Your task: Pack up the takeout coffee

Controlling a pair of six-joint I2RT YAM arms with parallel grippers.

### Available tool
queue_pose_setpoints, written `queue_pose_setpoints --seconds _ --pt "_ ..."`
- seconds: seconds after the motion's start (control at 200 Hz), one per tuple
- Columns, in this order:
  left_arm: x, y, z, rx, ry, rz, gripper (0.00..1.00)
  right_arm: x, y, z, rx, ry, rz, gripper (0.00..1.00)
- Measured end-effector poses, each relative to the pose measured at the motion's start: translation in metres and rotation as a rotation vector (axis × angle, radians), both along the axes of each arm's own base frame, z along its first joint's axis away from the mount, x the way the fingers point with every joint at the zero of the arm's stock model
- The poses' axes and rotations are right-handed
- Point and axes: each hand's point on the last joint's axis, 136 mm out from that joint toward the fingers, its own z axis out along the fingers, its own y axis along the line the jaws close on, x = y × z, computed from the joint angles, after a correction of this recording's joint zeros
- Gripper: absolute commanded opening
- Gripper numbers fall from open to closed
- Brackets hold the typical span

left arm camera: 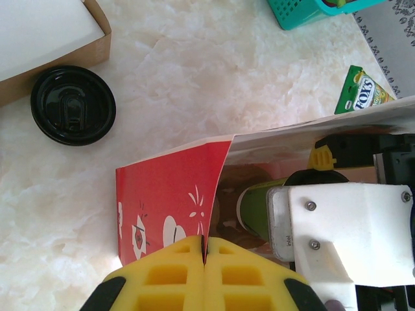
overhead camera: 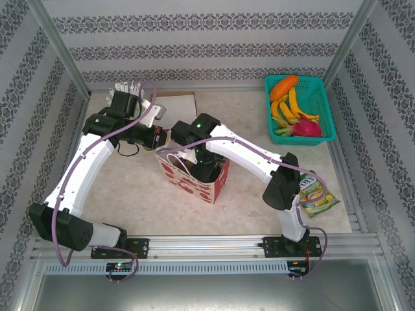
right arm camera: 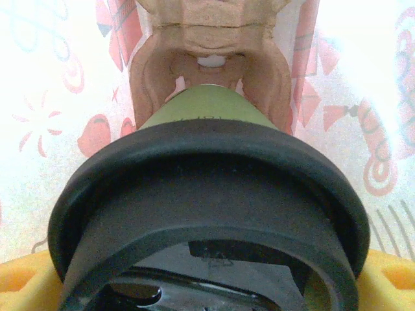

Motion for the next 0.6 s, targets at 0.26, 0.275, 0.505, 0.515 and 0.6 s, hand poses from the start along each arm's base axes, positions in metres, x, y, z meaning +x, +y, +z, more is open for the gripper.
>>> queue_pose_setpoints --seconds 0.26,0.275,0.505,0.515,0.6 --pt "-0.0011 0.0002 0.001 -0.001 -0.004 0.0 0.0 0.0037 -0.0038 -0.0042 -0.008 0.002 -0.012 0.61" --pt "-0.0012 0.0002 0.0012 -0.001 -0.005 0.0 0.0 0.0036 -0.004 -0.0047 -0.01 0.002 -0.012 0.61" --pt "-0.0015 0.0003 0.0019 -0.002 -0.007 0.0 0.0 0.0036 -0.0046 -0.0073 -0.016 0.004 -0.012 0.6" --pt "-0.0015 0.0003 0.0019 -0.002 -0.007 0.0 0.0 0.0036 -0.0046 -0.0073 -0.016 0.004 -0.012 0.61" --pt "-0.0016 0.0003 0.002 -0.002 -0.007 0.0 0.0 0.0041 -0.0038 -0.0074 -0.013 0.002 -0.012 0.6"
